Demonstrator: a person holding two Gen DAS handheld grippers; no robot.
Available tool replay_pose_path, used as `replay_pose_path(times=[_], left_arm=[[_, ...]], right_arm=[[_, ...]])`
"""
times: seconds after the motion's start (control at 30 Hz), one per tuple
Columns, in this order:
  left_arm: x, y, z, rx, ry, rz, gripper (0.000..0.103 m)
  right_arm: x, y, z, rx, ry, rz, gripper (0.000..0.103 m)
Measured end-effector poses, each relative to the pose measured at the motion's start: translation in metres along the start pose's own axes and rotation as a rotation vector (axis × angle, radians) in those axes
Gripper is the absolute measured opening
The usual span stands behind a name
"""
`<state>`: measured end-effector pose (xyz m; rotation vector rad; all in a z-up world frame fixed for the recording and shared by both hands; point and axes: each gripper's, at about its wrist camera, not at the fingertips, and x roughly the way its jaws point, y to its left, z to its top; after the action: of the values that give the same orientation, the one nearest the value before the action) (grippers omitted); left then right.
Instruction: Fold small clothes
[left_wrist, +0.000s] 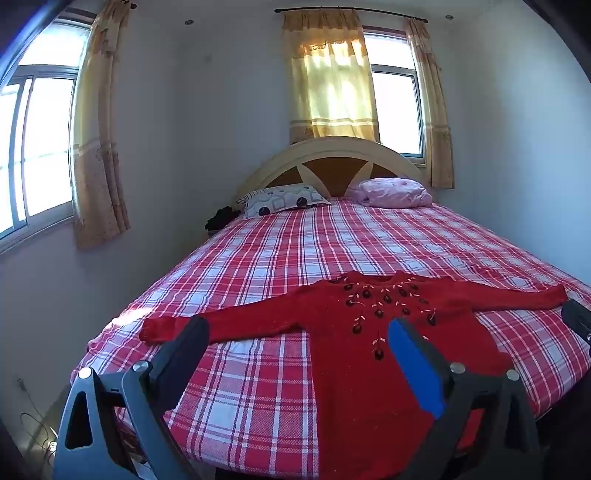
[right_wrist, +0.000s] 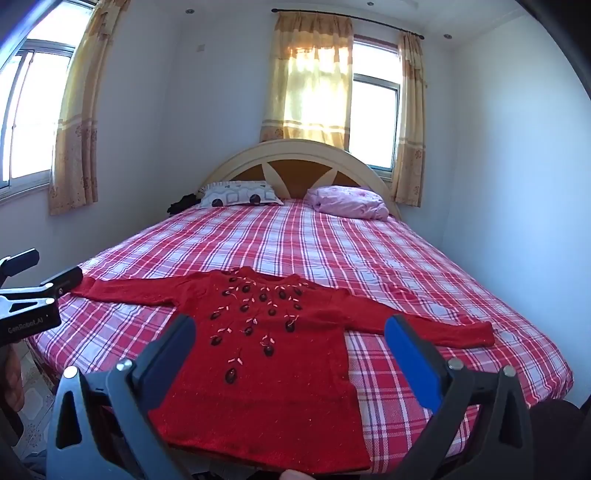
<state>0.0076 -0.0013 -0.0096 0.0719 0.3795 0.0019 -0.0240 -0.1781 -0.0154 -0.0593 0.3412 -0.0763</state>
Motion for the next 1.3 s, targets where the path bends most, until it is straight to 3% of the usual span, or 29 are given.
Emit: replay_pose_path(times=[1.3], left_arm=[[-0.0041, -0.0035, -0.0013, 0.01, -0.009, 0.003, 0.098]], right_arm=[[0.0072, -0.0082, -0.0026, 0.007, 0.027, 0.022, 0.103]])
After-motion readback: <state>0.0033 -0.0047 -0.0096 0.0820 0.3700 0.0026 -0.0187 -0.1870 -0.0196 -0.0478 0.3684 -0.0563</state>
